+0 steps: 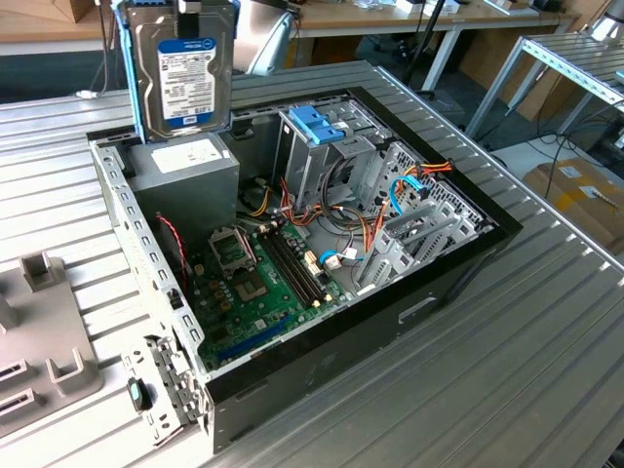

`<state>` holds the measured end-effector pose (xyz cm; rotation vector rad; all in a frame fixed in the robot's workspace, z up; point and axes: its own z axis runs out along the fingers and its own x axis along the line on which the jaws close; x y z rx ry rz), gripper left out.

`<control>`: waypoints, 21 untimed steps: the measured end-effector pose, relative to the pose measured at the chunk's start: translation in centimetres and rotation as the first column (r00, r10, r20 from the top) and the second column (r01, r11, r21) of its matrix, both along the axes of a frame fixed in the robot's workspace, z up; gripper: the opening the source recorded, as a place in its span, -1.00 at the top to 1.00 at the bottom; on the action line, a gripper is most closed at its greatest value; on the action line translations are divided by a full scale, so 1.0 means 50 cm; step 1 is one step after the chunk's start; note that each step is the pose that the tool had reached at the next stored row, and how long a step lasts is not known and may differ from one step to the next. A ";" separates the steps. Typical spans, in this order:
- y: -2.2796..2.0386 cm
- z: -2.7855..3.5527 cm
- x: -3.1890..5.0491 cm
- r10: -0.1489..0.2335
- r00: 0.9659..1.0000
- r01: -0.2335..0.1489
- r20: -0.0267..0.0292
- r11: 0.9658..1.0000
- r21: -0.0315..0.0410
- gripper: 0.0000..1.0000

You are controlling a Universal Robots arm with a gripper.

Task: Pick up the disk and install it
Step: 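Pick up the disk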

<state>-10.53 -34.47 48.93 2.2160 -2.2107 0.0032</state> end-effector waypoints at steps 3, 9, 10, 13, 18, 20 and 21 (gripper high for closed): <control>0.0005 0.000 0.026 0.000 1.000 0.000 0.000 1.000 0.000 0.30; 0.0019 0.000 0.104 0.000 1.000 0.000 0.000 1.000 0.000 0.30; 0.0021 0.000 0.115 0.000 1.000 0.000 0.000 1.000 0.000 0.30; 0.0033 0.000 0.169 0.000 1.000 0.000 0.000 1.000 0.000 0.30; 0.0049 0.000 0.230 0.000 1.000 0.000 0.000 1.000 -0.001 0.30; 0.0055 0.000 0.255 0.000 1.000 0.000 0.000 1.000 -0.001 0.30; 0.0055 0.000 0.264 0.000 1.000 0.000 0.000 1.000 -0.001 0.30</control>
